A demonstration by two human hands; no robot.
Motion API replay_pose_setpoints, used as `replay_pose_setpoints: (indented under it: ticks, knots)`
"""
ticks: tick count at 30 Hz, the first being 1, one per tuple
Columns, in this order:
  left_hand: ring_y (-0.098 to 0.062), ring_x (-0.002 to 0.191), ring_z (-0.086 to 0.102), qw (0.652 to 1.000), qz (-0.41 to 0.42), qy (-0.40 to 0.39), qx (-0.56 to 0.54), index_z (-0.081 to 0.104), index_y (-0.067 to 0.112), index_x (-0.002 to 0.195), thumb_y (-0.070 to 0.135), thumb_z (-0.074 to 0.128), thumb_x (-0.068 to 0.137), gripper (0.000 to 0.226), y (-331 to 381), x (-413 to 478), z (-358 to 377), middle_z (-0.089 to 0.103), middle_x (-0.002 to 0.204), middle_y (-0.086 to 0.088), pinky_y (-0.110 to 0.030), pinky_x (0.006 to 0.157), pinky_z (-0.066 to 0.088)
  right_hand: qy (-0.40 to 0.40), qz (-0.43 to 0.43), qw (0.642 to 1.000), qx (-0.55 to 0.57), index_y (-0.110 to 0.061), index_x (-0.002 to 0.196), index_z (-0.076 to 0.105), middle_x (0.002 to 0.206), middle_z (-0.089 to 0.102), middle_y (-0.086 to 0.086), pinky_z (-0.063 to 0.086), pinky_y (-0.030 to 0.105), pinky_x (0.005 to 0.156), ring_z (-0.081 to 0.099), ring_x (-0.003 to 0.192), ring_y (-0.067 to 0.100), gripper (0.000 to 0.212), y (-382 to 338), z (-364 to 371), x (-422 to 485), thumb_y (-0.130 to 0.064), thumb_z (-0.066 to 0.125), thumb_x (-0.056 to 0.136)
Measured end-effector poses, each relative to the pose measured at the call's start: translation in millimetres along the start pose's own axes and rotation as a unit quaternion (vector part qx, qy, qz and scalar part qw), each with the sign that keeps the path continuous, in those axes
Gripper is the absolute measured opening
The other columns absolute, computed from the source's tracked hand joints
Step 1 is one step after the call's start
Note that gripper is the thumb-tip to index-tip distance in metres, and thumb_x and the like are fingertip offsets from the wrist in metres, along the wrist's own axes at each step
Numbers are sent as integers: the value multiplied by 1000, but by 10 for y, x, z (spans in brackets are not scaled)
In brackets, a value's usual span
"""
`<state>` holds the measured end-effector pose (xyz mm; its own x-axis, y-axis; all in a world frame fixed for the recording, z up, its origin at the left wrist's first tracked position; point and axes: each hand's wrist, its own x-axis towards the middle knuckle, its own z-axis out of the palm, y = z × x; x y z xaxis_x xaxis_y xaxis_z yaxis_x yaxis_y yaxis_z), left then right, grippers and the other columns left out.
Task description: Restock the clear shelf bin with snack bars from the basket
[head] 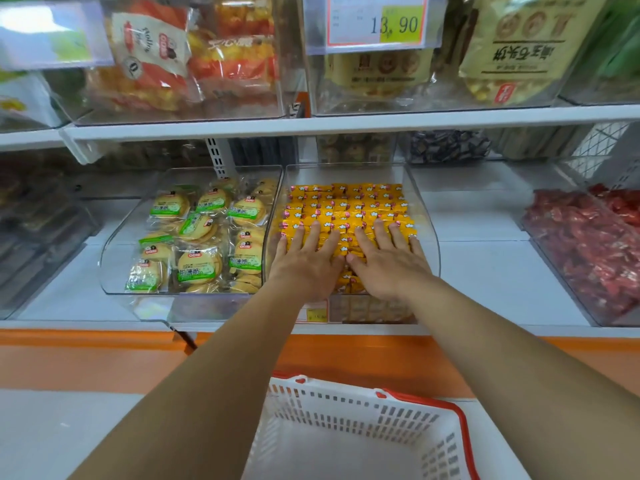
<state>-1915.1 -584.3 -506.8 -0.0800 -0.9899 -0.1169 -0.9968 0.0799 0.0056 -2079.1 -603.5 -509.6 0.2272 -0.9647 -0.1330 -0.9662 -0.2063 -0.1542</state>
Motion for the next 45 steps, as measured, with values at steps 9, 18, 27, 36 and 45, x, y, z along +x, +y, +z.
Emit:
replay_pose_setpoints:
  ticks: [9,18,27,36,45]
  knots:
    - [-30,157,-15,997,-6,53,-46,-4,36,162,60,10,104,64,-5,81,-33,-13,172,0,-54,125,-6,75,0,997,28,-38,158,3,168,-10,-1,-3,48,124,-11,154,24,66,-35,-85,127,-60,20,99]
    - [-27,158,-12,996,-7,76,-39,1,39,162,58,7,105,60,-22,274,15,-11,172,3,-54,126,-5,95,35,995,-26,-40,158,-1,168,-6,-1,-4,52,123,-7,154,23,64,-91,17,358,-61,8,98]
    - [-28,158,-10,996,-7,75,-37,3,35,163,58,11,106,62,-67,496,-92,-6,173,2,-51,127,-3,99,10,995,-22,-39,158,-3,168,-6,-2,-3,50,123,-6,154,22,62,-56,-107,511,-58,9,100]
    - [-33,158,0,999,-14,37,-21,9,36,161,53,15,107,57,-43,636,-156,1,173,1,-54,126,2,58,0,998,-36,-39,158,-1,168,-7,-2,-4,52,123,-9,154,22,63,-23,-171,679,-60,10,99]
    - [-31,159,-5,998,-46,23,-33,-1,38,162,60,13,104,64,-146,1020,-173,-6,173,-2,-56,126,-4,61,14,998,-20,-37,158,7,168,-3,-2,-3,52,123,-4,154,21,60,31,-198,1016,-55,12,101]
